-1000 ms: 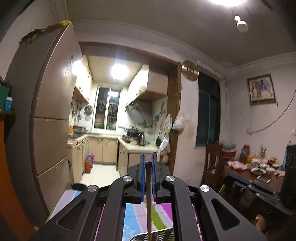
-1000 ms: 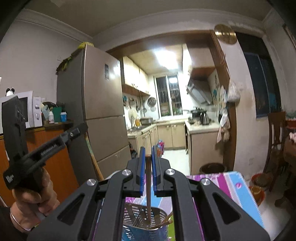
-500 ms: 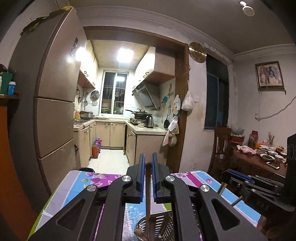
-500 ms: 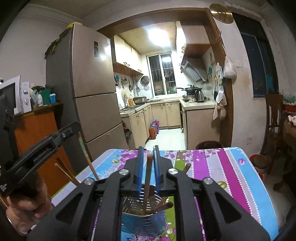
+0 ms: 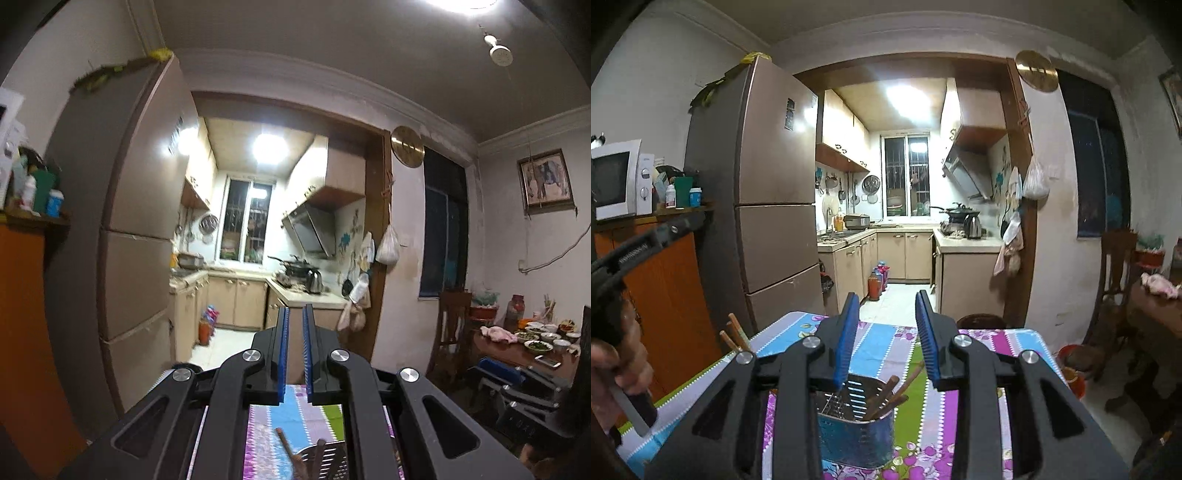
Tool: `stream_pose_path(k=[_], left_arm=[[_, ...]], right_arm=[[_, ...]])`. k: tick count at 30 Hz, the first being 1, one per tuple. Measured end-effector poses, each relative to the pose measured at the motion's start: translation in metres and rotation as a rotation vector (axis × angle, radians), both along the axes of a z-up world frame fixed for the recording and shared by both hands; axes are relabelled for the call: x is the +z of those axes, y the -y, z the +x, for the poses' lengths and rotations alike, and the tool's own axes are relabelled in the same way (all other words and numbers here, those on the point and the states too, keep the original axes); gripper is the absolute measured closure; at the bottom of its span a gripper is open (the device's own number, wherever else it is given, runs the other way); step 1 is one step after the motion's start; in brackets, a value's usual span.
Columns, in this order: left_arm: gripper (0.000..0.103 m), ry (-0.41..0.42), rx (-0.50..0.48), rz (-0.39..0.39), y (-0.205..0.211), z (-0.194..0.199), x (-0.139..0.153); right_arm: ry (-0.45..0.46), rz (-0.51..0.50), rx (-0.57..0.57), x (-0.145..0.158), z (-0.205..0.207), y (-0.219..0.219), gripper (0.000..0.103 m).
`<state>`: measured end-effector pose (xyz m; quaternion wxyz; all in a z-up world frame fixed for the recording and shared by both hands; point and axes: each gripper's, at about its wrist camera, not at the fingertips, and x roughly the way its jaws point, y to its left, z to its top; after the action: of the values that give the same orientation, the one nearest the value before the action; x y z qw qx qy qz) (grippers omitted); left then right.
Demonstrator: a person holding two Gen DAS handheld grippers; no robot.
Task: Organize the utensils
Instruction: 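Open the left tool inside the holder while the right tool releases its chopstick, then move both tools back to the loose chopsticks and close each on one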
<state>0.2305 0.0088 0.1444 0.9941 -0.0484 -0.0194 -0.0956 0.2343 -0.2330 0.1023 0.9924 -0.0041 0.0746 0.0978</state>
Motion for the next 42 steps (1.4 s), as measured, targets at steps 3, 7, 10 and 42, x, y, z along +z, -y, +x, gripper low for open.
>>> stream_pose_path(k=[3, 7, 10, 42], left_arm=[[0.095, 0.006, 0.013, -0.001, -0.006, -0.022, -0.001], [0.095, -0.004, 0.039, -0.008, -0.02, -0.055, -0.009], [0.095, -0.021, 0.067, -0.003, -0.036, -0.082, -0.017], [0.078, -0.497, 0.195, 0.243, -0.092, -0.307, -0.239]], right_arm=[[0.01, -0.013, -0.008, 0.001, -0.016, 0.001, 0.073], [0.016, -0.046, -0.015, -0.002, -0.039, 0.0, 0.071], [0.011, -0.058, -0.013, -0.008, -0.064, 0.004, 0.066], [-0.303, -0.189, -0.044, -0.183, -0.29, 0.046, 0.051]])
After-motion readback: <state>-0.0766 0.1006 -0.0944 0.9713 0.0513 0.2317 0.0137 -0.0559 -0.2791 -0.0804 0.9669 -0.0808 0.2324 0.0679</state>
